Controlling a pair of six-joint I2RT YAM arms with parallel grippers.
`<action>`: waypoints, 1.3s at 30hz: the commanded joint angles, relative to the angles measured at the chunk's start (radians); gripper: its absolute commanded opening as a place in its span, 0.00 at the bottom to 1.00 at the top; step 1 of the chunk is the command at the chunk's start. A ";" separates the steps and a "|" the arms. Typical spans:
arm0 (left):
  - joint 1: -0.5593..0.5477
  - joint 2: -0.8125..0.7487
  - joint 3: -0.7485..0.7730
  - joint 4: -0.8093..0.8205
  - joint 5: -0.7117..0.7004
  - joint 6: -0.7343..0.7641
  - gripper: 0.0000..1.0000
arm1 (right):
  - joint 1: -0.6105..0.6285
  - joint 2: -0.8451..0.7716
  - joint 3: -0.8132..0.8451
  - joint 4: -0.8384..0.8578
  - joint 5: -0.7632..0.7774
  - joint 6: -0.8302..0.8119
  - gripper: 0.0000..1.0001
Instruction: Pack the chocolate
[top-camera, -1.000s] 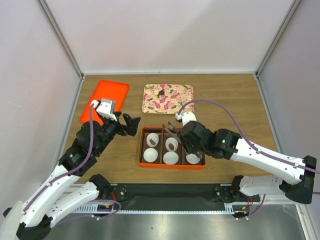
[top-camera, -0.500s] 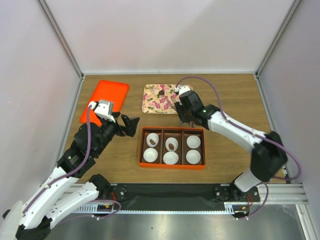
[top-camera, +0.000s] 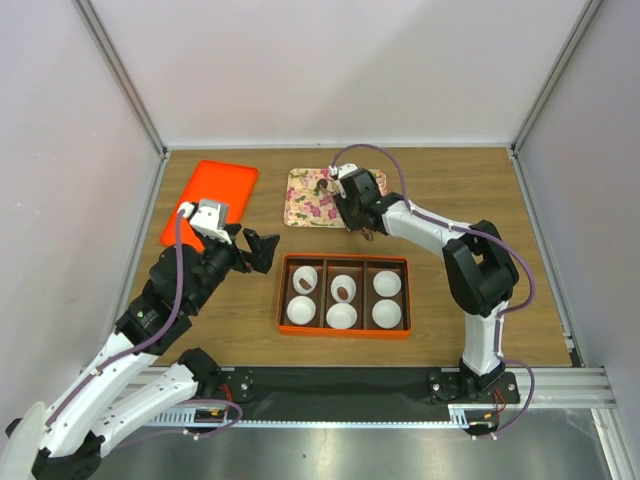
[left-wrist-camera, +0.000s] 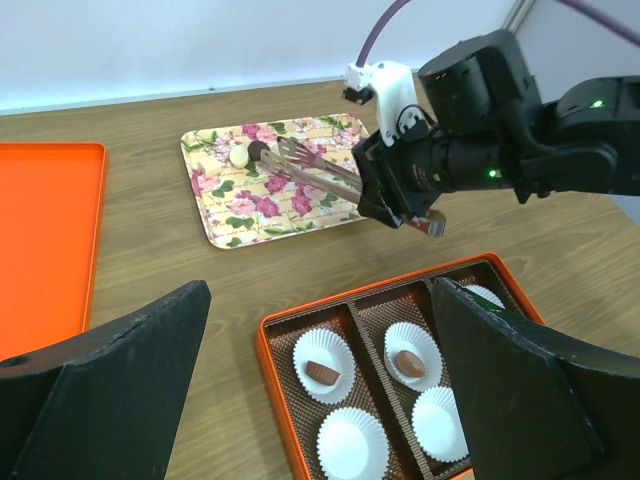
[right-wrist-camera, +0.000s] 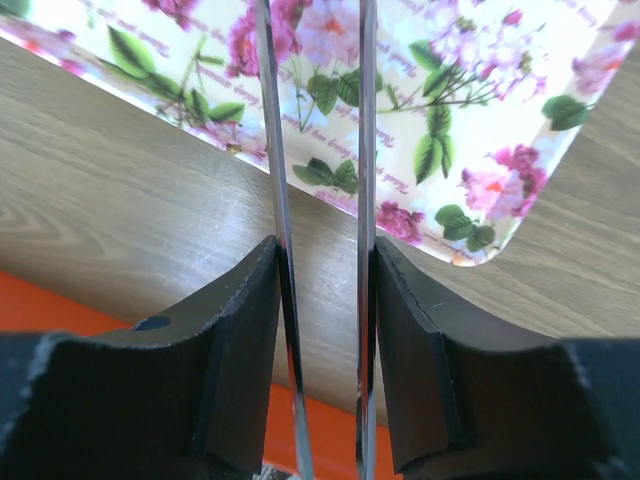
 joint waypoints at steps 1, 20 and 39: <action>-0.004 -0.001 0.005 0.035 -0.010 0.009 1.00 | -0.012 0.026 0.015 0.050 0.009 -0.013 0.44; -0.001 -0.001 0.007 0.032 -0.016 0.012 1.00 | -0.020 0.050 0.065 0.026 0.038 -0.027 0.46; -0.003 -0.003 0.007 0.030 -0.013 0.012 1.00 | -0.023 -0.178 0.027 -0.161 0.041 -0.001 0.26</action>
